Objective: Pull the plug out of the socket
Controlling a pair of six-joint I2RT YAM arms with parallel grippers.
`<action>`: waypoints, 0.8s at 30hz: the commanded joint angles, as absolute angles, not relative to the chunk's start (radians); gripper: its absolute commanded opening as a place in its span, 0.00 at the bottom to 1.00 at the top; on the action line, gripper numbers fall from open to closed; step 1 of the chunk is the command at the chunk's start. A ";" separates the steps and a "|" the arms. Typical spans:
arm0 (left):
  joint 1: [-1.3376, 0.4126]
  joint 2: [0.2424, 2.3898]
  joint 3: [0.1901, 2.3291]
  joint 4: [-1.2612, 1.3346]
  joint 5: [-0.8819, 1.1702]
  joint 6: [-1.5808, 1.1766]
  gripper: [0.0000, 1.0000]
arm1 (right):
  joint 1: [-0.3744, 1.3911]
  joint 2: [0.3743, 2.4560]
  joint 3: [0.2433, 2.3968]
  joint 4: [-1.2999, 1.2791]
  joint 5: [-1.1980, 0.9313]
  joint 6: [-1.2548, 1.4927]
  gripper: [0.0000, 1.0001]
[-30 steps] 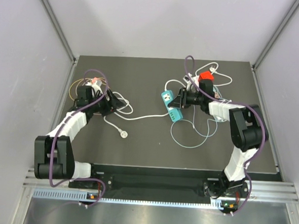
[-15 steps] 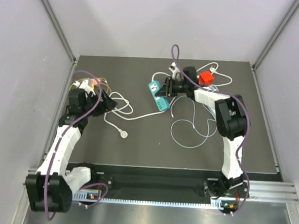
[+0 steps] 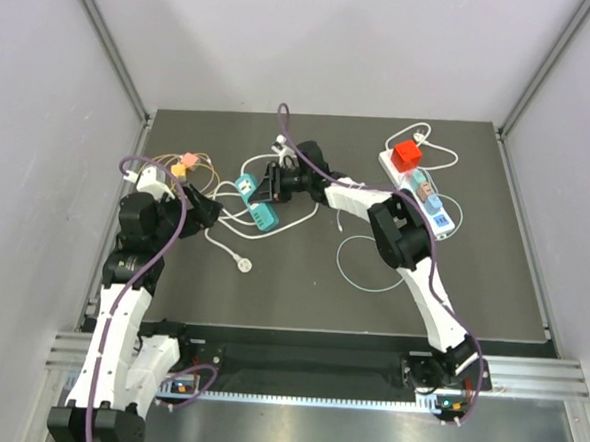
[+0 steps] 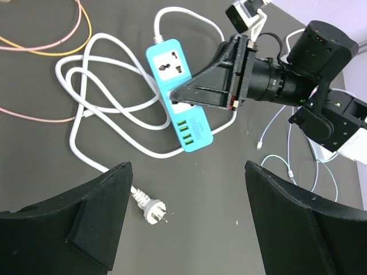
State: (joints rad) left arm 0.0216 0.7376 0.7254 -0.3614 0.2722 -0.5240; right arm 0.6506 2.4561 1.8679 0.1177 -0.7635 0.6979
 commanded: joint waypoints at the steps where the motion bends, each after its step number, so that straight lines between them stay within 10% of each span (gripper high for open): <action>1: 0.021 0.738 0.704 -0.354 0.270 -0.535 0.84 | 0.698 2.487 1.957 0.169 -0.730 0.732 0.03; 15: 0.023 0.739 0.667 -0.293 0.287 -0.584 0.98 | 0.635 2.301 1.985 -0.190 -0.620 0.247 0.84; 24: 0.032 0.840 0.676 -0.223 0.403 -0.612 0.99 | 0.595 1.981 1.747 -0.443 -0.652 -0.259 0.93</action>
State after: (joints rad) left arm 0.0250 0.8066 0.6708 -0.3084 0.3428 -0.6010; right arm 0.5903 2.1521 1.7908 -0.3309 -0.6285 0.0177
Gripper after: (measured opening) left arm 0.987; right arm 0.928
